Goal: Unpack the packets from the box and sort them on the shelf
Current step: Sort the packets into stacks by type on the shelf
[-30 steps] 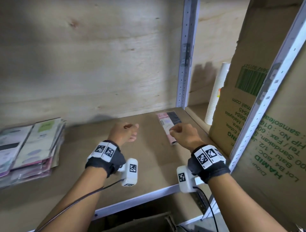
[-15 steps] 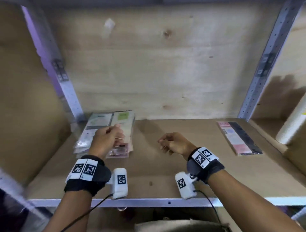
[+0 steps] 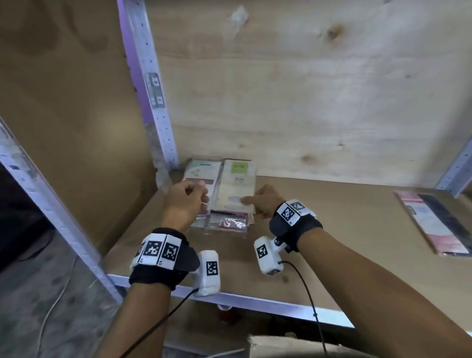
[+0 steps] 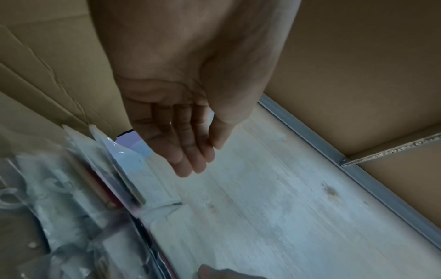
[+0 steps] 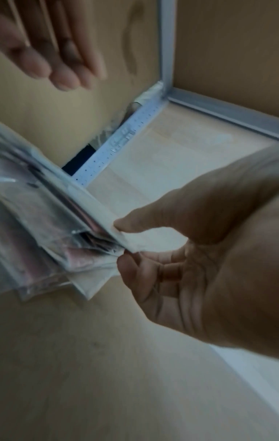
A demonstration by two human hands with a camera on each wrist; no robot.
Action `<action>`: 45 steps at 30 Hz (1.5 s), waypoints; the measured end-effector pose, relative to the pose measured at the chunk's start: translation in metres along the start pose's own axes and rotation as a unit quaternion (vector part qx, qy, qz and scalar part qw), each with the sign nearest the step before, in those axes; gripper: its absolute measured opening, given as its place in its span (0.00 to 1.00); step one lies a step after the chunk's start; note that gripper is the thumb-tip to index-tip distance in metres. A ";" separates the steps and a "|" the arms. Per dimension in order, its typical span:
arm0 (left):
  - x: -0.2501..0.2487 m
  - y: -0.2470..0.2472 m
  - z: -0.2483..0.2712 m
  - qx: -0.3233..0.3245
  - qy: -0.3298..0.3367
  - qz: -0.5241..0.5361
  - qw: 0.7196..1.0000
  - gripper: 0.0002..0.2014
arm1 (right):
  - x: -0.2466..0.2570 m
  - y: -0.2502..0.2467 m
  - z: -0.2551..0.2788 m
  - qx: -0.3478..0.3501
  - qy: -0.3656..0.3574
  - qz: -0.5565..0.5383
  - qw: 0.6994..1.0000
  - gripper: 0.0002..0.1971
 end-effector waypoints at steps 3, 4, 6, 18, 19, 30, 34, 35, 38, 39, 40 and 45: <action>-0.004 0.006 0.000 -0.011 0.012 0.001 1.000 0.12 | -0.012 -0.006 0.010 0.009 0.004 -0.044 0.999 0.14; -0.005 0.012 0.001 -0.012 0.016 0.003 1.000 0.12 | -0.015 -0.010 0.015 0.012 0.001 -0.071 0.997 0.14; -0.006 0.027 0.005 0.000 0.017 0.009 1.000 0.12 | -0.021 -0.019 0.030 0.012 -0.011 -0.111 0.994 0.11; 0.014 0.181 0.075 0.230 -0.202 0.258 0.916 0.28 | -0.060 -0.137 0.139 -0.170 -0.201 0.038 0.964 0.04; 0.015 0.191 0.079 0.224 -0.217 0.288 0.905 0.30 | -0.068 -0.144 0.146 -0.182 -0.203 0.076 0.959 0.05; 0.061 0.269 0.090 0.170 -0.205 0.266 0.927 0.15 | -0.175 -0.191 0.168 -0.132 -0.099 0.160 0.973 0.25; 0.066 0.302 0.103 0.245 -0.221 0.264 0.906 0.13 | -0.208 -0.212 0.160 -0.163 -0.026 0.084 0.983 0.26; 0.066 0.310 0.107 0.263 -0.221 0.262 0.902 0.12 | -0.216 -0.209 0.157 -0.140 -0.013 0.042 0.989 0.25; 0.072 0.324 0.110 0.274 -0.207 0.242 0.907 0.11 | -0.225 -0.206 0.152 -0.111 -0.018 -0.037 0.993 0.22; 0.074 0.325 0.108 0.262 -0.202 0.231 0.915 0.11 | -0.225 -0.207 0.151 -0.112 -0.025 -0.047 0.992 0.20; 0.077 0.324 0.106 0.246 -0.198 0.222 0.923 0.12 | -0.224 -0.207 0.150 -0.110 -0.033 -0.054 0.992 0.19; 0.083 0.308 0.088 0.185 -0.186 0.207 0.943 0.12 | -0.227 -0.199 0.154 -0.058 -0.042 -0.047 0.996 0.20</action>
Point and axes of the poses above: each hand's wrist, its own z-axis away from the middle knuckle, its own y-axis out of the palm, x = y × z, the point moved 8 cm from there along -z, towards the middle knuckle, and after that the axes turned 15 degrees about z, right-handed, at the moved point
